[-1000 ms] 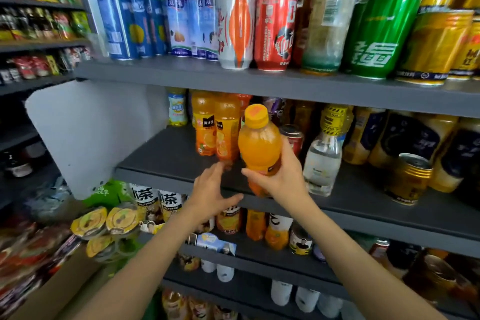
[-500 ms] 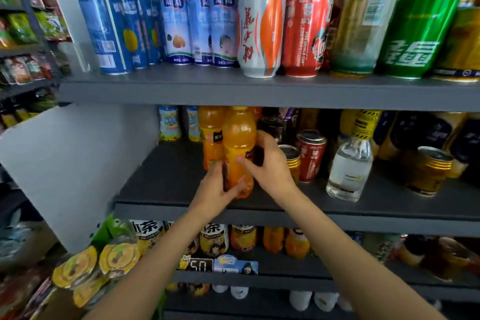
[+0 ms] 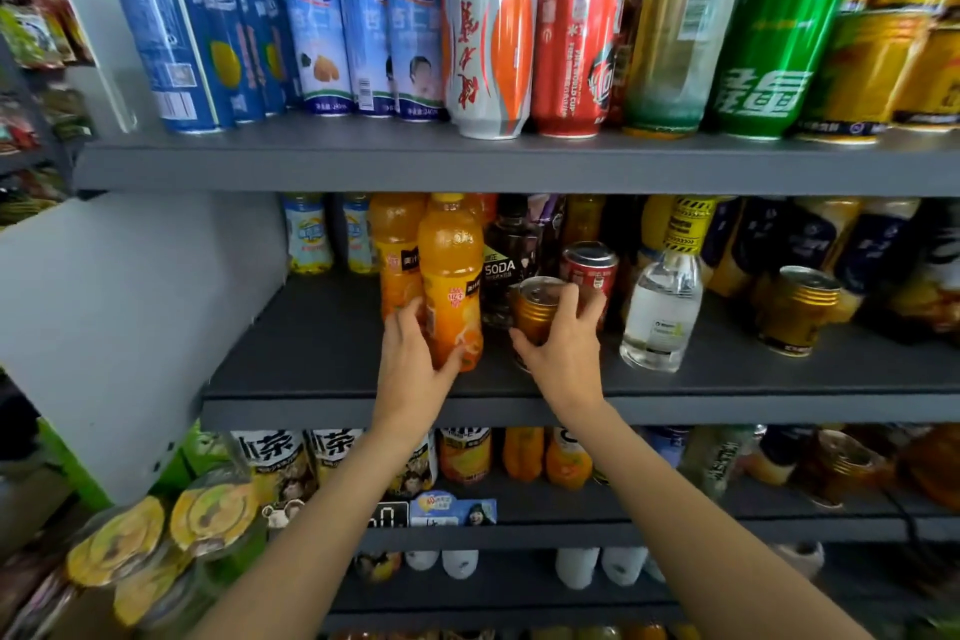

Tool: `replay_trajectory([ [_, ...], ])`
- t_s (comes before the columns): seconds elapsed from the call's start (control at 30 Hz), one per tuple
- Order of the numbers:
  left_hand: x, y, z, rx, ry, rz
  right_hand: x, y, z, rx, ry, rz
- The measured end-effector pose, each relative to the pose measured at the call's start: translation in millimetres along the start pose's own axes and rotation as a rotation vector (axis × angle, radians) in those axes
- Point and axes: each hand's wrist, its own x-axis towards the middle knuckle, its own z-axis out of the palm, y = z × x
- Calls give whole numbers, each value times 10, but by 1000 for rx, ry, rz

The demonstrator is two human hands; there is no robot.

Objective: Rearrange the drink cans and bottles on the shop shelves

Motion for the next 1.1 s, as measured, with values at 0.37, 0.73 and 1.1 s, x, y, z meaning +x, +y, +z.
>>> replay_trajectory([
  [0.37,16,1191,262,-49,321,587,159,348,-1605,236,268,-389],
  [0.73,132,3351,1340,-82,385,711,990,1276,-3554,313,542,-434],
  [1.1,301,3587,1435,171,215,360,1733,1455,-3419,237,139,-254],
])
